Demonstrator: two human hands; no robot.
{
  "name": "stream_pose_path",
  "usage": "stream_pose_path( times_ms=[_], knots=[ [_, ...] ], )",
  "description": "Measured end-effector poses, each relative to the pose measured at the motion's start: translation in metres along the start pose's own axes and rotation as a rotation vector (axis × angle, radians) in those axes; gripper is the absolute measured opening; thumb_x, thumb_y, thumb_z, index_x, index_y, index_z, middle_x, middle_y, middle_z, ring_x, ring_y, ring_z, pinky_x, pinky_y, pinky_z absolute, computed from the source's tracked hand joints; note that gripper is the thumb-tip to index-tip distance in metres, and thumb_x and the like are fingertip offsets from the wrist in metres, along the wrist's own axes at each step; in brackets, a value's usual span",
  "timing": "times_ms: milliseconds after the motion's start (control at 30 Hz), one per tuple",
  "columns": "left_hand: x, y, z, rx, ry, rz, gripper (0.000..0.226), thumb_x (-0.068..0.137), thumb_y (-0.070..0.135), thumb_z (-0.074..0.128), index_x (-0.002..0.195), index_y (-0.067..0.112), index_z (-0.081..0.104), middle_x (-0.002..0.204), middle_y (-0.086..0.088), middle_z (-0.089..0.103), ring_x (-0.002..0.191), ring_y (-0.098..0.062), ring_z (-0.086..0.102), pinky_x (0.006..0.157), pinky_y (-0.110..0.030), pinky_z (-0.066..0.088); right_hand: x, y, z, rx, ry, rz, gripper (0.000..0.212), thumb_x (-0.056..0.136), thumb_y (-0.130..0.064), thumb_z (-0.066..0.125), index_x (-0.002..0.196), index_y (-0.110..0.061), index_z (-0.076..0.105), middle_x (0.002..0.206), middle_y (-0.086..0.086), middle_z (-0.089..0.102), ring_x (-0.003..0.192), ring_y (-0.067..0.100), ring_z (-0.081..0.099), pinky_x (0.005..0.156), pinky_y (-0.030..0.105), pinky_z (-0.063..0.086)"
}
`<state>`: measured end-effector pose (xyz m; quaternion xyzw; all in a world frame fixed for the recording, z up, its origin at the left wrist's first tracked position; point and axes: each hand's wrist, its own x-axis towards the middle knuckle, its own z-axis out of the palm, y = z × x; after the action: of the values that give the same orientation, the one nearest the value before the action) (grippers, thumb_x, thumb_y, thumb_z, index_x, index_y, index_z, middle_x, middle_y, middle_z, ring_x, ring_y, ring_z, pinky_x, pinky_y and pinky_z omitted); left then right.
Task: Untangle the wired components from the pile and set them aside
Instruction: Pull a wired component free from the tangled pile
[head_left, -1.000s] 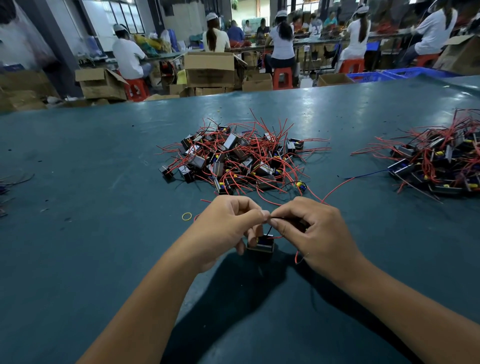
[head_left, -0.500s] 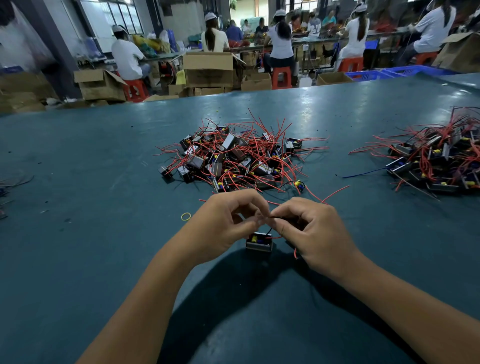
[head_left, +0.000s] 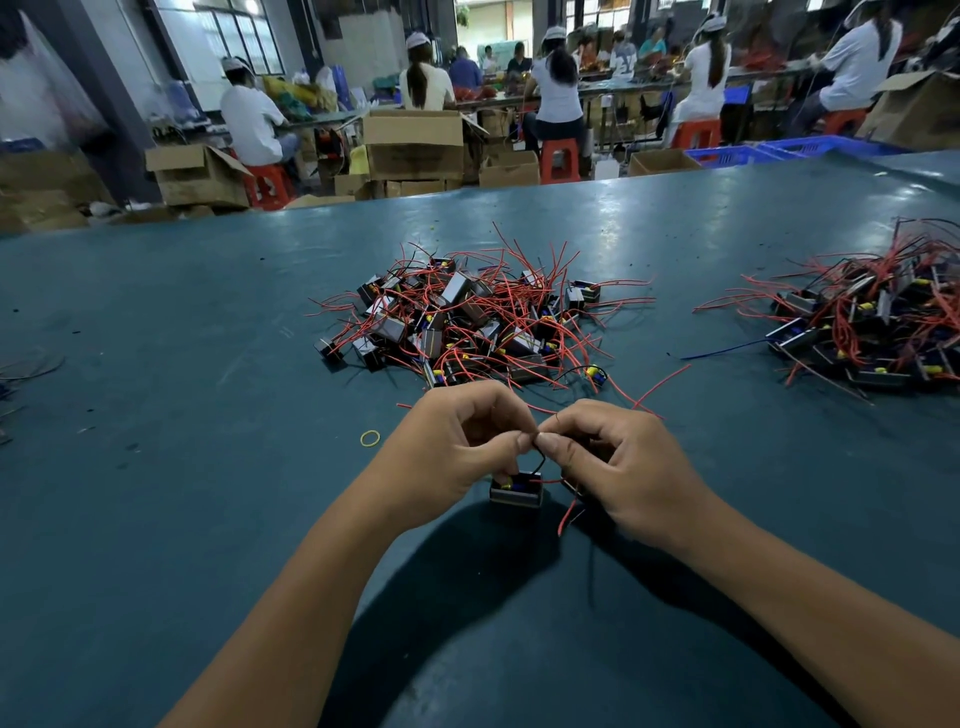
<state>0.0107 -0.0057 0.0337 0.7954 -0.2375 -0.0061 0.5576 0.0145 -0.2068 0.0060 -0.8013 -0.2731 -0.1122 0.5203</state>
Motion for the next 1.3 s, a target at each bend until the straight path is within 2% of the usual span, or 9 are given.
stream_pose_path(
  times_ms=[100,300,567,733,867,933,1033,1167,1300],
  knots=[
    [0.001,-0.001,0.000,0.001,0.026,-0.007,0.009,0.092,0.000,0.066,0.091,0.009,0.067,0.071,0.001,0.067,0.063,-0.014,0.064,0.063,-0.026,0.054,0.000,0.003,-0.001,-0.010,-0.022,0.007,0.013,0.090,-0.032,0.063,0.095,-0.026,0.074,0.082,-0.016,0.066,0.076,0.005,0.061,0.069,0.018,0.044],
    [0.002,0.001,0.002,-0.079,0.074,-0.060,0.007,0.093,-0.004,0.063,0.095,0.003,0.064,0.070,-0.006,0.062,0.062,-0.021,0.060,0.059,-0.029,0.053,-0.001,0.003,-0.009,0.282,-0.157,0.087,0.016,0.087,-0.027,0.066,0.098,-0.020,0.057,0.082,-0.010,0.056,0.074,0.007,0.053,0.068,0.023,0.046],
    [0.002,0.001,0.008,-0.288,0.094,-0.192,0.028,0.092,-0.016,0.042,0.096,0.000,0.065,0.079,-0.008,0.067,0.065,-0.019,0.060,0.059,-0.026,0.052,0.000,0.008,-0.008,0.195,-0.099,0.047,0.005,0.094,-0.021,0.062,0.090,-0.020,0.059,0.071,-0.017,0.056,0.065,0.001,0.049,0.065,0.016,0.041],
    [0.001,-0.002,0.016,-0.178,0.000,-0.149,0.013,0.090,0.000,0.068,0.103,0.002,0.069,0.089,-0.006,0.068,0.072,-0.020,0.059,0.068,-0.027,0.054,-0.001,0.008,-0.008,0.211,-0.087,0.070,0.006,0.095,-0.020,0.061,0.089,-0.023,0.060,0.068,-0.013,0.058,0.060,0.004,0.052,0.060,0.016,0.042],
    [0.002,-0.005,0.023,-0.158,0.059,-0.138,0.015,0.089,0.007,0.071,0.099,-0.004,0.067,0.079,-0.007,0.065,0.068,-0.024,0.055,0.064,-0.037,0.052,-0.001,0.008,-0.006,0.241,-0.067,0.094,0.005,0.093,-0.025,0.063,0.088,-0.025,0.061,0.069,-0.007,0.059,0.061,0.011,0.056,0.059,0.027,0.050],
    [0.003,-0.006,0.025,-0.154,0.060,-0.124,0.018,0.089,0.008,0.071,0.097,-0.007,0.064,0.076,-0.008,0.063,0.066,-0.021,0.056,0.061,-0.034,0.052,-0.001,0.008,-0.006,0.245,-0.061,0.108,0.005,0.089,-0.029,0.064,0.087,-0.026,0.063,0.070,-0.004,0.061,0.061,0.015,0.056,0.059,0.032,0.050],
    [0.004,-0.006,0.026,-0.152,0.057,-0.117,0.023,0.087,0.015,0.071,0.095,-0.006,0.063,0.071,-0.001,0.062,0.062,-0.014,0.057,0.056,-0.026,0.052,0.000,0.008,-0.007,0.249,-0.068,0.102,0.005,0.087,-0.028,0.067,0.087,-0.023,0.065,0.072,-0.002,0.063,0.063,0.010,0.055,0.060,0.028,0.047],
    [0.005,-0.011,0.025,-0.147,0.078,-0.134,0.006,0.091,0.007,0.069,0.092,0.002,0.065,0.070,-0.003,0.063,0.060,-0.015,0.060,0.055,-0.028,0.053,-0.002,0.006,-0.007,0.266,-0.116,0.093,0.003,0.087,-0.024,0.069,0.085,-0.022,0.067,0.069,-0.008,0.062,0.063,0.005,0.054,0.061,0.021,0.045],
    [0.005,-0.011,0.028,-0.189,0.071,-0.136,0.027,0.082,0.023,0.074,0.092,0.000,0.065,0.073,-0.007,0.064,0.063,-0.019,0.059,0.056,-0.026,0.052,-0.001,0.005,-0.005,0.257,-0.071,0.115,0.005,0.086,-0.022,0.069,0.082,-0.019,0.067,0.068,-0.005,0.063,0.061,0.007,0.054,0.060,0.022,0.045]
  ],
)
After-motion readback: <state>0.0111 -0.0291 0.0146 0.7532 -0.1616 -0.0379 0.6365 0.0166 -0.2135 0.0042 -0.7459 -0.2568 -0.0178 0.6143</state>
